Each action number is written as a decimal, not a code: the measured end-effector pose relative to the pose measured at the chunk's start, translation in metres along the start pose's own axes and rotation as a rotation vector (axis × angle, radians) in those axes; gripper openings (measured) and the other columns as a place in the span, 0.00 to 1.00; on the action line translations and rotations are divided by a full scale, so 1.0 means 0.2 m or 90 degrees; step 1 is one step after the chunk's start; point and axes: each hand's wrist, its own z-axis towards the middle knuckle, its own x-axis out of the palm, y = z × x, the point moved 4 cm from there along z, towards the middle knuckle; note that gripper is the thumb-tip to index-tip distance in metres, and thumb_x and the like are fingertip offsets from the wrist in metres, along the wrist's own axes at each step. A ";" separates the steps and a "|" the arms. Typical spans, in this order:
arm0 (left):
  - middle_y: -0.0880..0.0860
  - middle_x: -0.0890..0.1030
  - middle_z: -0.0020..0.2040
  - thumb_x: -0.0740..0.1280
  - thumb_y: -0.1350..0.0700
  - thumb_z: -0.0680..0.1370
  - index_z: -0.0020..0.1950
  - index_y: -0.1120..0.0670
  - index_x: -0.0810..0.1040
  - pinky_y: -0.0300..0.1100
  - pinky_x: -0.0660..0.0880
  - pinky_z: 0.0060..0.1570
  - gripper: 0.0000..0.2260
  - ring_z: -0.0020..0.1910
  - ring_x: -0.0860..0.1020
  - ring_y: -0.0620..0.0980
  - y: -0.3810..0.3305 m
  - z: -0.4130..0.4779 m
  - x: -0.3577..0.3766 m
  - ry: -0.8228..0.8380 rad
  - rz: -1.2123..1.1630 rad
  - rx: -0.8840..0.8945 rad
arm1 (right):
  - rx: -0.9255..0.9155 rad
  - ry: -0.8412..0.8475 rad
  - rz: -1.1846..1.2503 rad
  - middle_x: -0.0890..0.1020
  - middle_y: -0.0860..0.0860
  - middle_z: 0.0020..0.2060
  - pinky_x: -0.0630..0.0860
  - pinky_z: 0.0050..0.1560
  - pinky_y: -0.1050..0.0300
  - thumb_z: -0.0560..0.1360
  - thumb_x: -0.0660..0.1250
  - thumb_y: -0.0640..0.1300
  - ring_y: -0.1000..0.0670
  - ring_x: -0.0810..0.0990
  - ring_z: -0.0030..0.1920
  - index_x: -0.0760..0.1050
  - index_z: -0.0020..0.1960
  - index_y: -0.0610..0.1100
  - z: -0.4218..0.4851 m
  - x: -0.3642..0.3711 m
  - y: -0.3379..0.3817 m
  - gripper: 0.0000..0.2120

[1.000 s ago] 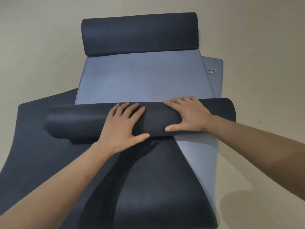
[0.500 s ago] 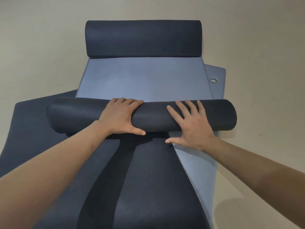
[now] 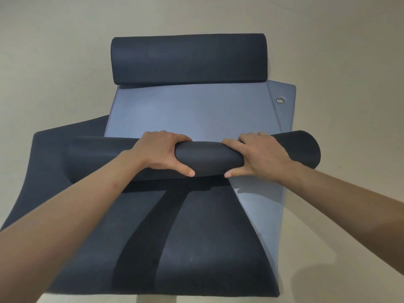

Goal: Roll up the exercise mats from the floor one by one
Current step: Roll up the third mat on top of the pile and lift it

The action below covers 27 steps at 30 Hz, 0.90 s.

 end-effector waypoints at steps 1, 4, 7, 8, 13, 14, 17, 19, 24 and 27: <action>0.38 0.81 0.57 0.64 0.18 0.56 0.70 0.36 0.71 0.47 0.74 0.53 0.45 0.55 0.79 0.47 -0.02 -0.05 0.02 0.029 -0.017 -0.001 | -0.004 0.024 0.020 0.77 0.50 0.43 0.69 0.42 0.52 0.67 0.53 0.82 0.45 0.77 0.41 0.68 0.71 0.53 -0.05 -0.02 0.02 0.44; 0.37 0.80 0.56 0.68 0.20 0.57 0.68 0.35 0.73 0.46 0.74 0.56 0.42 0.54 0.78 0.44 -0.09 -0.17 0.10 0.120 -0.073 0.004 | -0.012 0.111 0.077 0.77 0.53 0.43 0.71 0.42 0.52 0.66 0.52 0.83 0.48 0.77 0.42 0.65 0.70 0.57 -0.19 -0.08 0.09 0.43; 0.36 0.81 0.55 0.69 0.21 0.58 0.67 0.35 0.74 0.45 0.75 0.58 0.40 0.54 0.79 0.42 -0.14 -0.24 0.18 0.176 -0.108 0.023 | -0.030 0.168 0.119 0.78 0.55 0.45 0.72 0.42 0.52 0.68 0.56 0.81 0.49 0.78 0.43 0.65 0.70 0.59 -0.29 -0.09 0.14 0.39; 0.35 0.81 0.55 0.69 0.21 0.57 0.67 0.35 0.74 0.45 0.75 0.59 0.40 0.54 0.79 0.41 -0.15 -0.25 0.18 0.185 -0.119 0.024 | -0.034 0.177 0.133 0.79 0.55 0.45 0.73 0.43 0.52 0.68 0.58 0.80 0.49 0.78 0.43 0.65 0.70 0.59 -0.29 -0.10 0.15 0.38; 0.36 0.79 0.60 0.67 0.22 0.62 0.70 0.35 0.73 0.45 0.74 0.59 0.39 0.58 0.78 0.43 -0.14 -0.26 0.16 0.135 -0.121 -0.006 | 0.013 0.246 0.244 0.80 0.59 0.49 0.73 0.48 0.55 0.68 0.67 0.75 0.52 0.79 0.48 0.68 0.69 0.61 -0.20 -0.06 0.08 0.35; 0.36 0.79 0.63 0.65 0.22 0.64 0.72 0.36 0.71 0.44 0.74 0.59 0.38 0.60 0.78 0.43 -0.14 -0.27 0.14 0.073 -0.087 0.005 | 0.034 0.265 0.286 0.79 0.61 0.50 0.72 0.49 0.55 0.68 0.69 0.74 0.52 0.79 0.49 0.69 0.70 0.61 -0.17 -0.04 0.05 0.34; 0.41 0.78 0.69 0.64 0.28 0.69 0.76 0.41 0.70 0.45 0.73 0.59 0.37 0.64 0.77 0.47 -0.20 -0.34 0.14 -0.145 -0.005 0.081 | 0.073 0.298 0.392 0.80 0.63 0.52 0.74 0.50 0.57 0.69 0.72 0.70 0.55 0.80 0.51 0.72 0.68 0.62 -0.11 0.01 -0.02 0.31; 0.46 0.76 0.72 0.65 0.31 0.71 0.77 0.46 0.71 0.50 0.71 0.65 0.36 0.69 0.75 0.51 -0.26 -0.38 0.20 -0.253 0.032 0.120 | 0.097 0.312 0.412 0.80 0.64 0.53 0.75 0.52 0.56 0.69 0.71 0.71 0.56 0.80 0.52 0.72 0.68 0.63 -0.09 0.03 -0.06 0.30; 0.56 0.60 0.82 0.60 0.24 0.70 0.83 0.50 0.58 0.63 0.56 0.77 0.49 0.81 0.58 0.62 -0.30 -0.37 0.37 -0.240 0.166 0.039 | 0.161 0.215 0.186 0.78 0.55 0.64 0.68 0.62 0.48 0.65 0.55 0.83 0.49 0.76 0.63 0.70 0.72 0.63 -0.01 0.03 -0.14 0.42; 0.56 0.58 0.83 0.57 0.19 0.66 0.84 0.50 0.52 0.66 0.54 0.77 0.55 0.81 0.57 0.62 -0.25 -0.27 0.36 -0.199 0.212 0.004 | 0.220 0.064 0.064 0.75 0.50 0.69 0.66 0.65 0.43 0.69 0.53 0.81 0.44 0.73 0.66 0.68 0.75 0.57 0.00 -0.01 -0.12 0.43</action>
